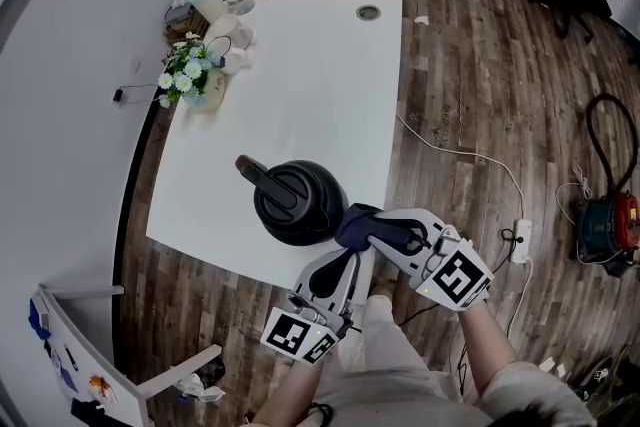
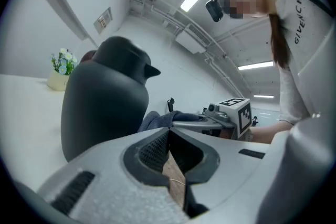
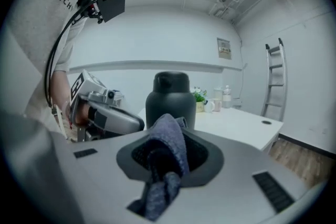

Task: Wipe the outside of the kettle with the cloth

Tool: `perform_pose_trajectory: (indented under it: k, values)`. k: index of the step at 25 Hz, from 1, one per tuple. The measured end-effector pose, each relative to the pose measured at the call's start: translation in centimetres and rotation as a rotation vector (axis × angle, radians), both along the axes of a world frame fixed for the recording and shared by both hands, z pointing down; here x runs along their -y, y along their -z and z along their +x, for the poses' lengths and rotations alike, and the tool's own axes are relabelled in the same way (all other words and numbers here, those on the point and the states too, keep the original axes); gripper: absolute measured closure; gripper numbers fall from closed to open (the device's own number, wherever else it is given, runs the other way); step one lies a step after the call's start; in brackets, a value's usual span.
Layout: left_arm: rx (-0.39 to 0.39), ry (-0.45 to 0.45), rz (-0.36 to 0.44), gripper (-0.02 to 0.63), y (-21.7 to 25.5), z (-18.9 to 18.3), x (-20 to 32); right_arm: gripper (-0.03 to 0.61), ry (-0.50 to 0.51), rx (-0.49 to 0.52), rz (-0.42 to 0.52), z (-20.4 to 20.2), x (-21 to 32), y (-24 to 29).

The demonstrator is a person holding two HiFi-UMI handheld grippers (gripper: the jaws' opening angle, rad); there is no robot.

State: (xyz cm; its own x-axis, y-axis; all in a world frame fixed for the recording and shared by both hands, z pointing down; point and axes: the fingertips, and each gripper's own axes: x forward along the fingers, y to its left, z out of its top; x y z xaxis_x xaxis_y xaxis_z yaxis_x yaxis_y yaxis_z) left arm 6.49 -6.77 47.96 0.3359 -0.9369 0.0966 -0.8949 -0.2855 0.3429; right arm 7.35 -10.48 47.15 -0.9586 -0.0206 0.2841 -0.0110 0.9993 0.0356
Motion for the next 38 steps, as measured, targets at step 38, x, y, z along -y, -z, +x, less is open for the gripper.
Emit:
perform_pose_trajectory:
  k: [38]
  values:
    - [0.322, 0.376, 0.184, 0.606, 5.6, -20.9, 2.1, 0.511, -0.336, -0.387, 0.222, -3.1, 7.9, -4.8]
